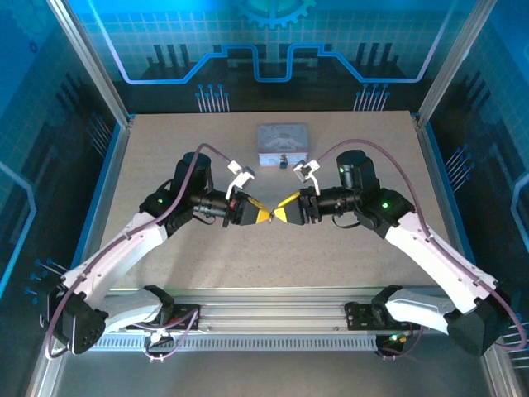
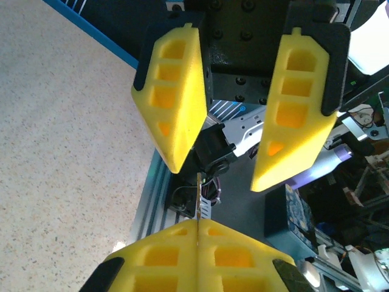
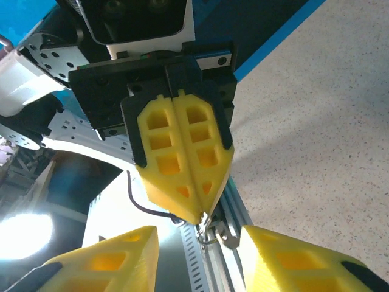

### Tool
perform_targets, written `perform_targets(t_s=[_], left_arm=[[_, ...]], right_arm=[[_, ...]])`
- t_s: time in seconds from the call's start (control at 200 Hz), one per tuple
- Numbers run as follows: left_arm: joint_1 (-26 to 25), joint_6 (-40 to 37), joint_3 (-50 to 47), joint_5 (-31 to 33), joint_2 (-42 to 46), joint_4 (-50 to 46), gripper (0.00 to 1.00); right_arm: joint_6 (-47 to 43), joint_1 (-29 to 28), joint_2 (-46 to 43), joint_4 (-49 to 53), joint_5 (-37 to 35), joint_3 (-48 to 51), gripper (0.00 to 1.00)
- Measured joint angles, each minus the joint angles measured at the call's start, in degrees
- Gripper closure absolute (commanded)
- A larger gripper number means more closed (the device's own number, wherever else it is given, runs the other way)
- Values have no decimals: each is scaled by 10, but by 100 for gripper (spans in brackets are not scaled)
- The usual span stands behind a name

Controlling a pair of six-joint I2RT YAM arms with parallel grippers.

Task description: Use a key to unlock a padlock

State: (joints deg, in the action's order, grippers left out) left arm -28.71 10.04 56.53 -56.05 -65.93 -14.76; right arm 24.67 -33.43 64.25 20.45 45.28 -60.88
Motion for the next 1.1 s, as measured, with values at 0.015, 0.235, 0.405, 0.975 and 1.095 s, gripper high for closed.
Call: perform_targets(t_s=[0.015,0.235,0.405,0.975,1.095], left_arm=[[0,0,0,-1,0,-2,100],[0,-4,0,-9,-1,-15,100],[0,-12,4,-14,-4,-19,100],[9,41,-30,48,20,34,52],[12,102,-88,81,51,110,48]], right_arm=[[-1,0,2,0,1,0,70],[-3,-7,24,1,3,-17,72],[-7,-8,31,1,6,-17,88],[-7,-2,20,0,-27,-21,100],[-7,1,7,-6,-42,-21,100]])
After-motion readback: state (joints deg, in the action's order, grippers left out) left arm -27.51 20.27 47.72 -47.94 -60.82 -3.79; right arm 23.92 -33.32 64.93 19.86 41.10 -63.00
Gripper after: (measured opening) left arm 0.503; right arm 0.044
